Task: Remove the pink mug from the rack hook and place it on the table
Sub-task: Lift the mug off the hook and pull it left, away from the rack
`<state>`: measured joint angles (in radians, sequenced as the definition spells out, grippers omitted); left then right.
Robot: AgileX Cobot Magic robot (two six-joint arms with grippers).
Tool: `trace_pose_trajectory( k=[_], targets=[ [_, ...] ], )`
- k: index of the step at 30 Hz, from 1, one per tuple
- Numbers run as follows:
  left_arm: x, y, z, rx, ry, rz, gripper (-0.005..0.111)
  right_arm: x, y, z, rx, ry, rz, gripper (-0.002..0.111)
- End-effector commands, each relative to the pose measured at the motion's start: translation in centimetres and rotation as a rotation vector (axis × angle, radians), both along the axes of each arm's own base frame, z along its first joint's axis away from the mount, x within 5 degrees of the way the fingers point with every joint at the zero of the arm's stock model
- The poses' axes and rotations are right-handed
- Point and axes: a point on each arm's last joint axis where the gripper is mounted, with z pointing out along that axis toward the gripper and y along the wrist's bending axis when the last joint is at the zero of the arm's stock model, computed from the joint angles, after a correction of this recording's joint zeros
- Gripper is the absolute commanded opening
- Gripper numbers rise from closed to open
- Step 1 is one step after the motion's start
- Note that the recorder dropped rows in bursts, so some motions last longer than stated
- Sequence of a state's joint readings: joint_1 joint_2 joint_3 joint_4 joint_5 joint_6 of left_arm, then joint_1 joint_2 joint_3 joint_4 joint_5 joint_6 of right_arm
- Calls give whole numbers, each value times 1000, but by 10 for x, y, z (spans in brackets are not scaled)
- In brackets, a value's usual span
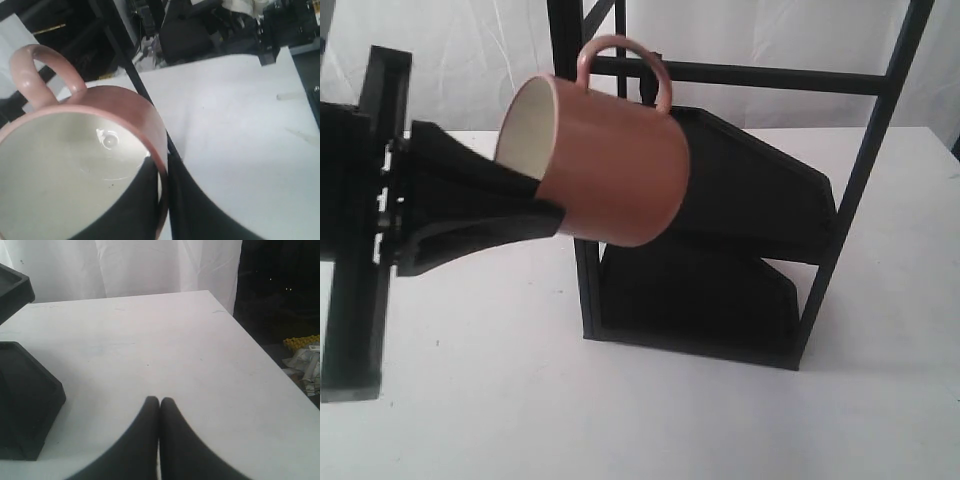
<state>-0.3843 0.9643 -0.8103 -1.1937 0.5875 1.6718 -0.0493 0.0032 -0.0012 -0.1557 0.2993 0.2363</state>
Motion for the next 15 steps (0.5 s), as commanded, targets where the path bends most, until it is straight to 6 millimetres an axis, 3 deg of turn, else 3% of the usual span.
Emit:
trace_pose_trajectory(
  k=[1,8,11,13,15],
  targets=[
    [-14,13,-1,94,94,77,0,0,0,1,6,-11,4,0],
    [-24,38,-24,293,349,327,0,0,0,1,6,-11,4,0],
    [-27,43,-44,330,430,378,0,0,0,1,6,-11,4,0],
    [-31,46,-70,374,511,391,0,0,0,1,6,-11,4,0],
    [-29,49,-85,396,486,425,0,0,0,1,6,-11,4,0]
  ],
)
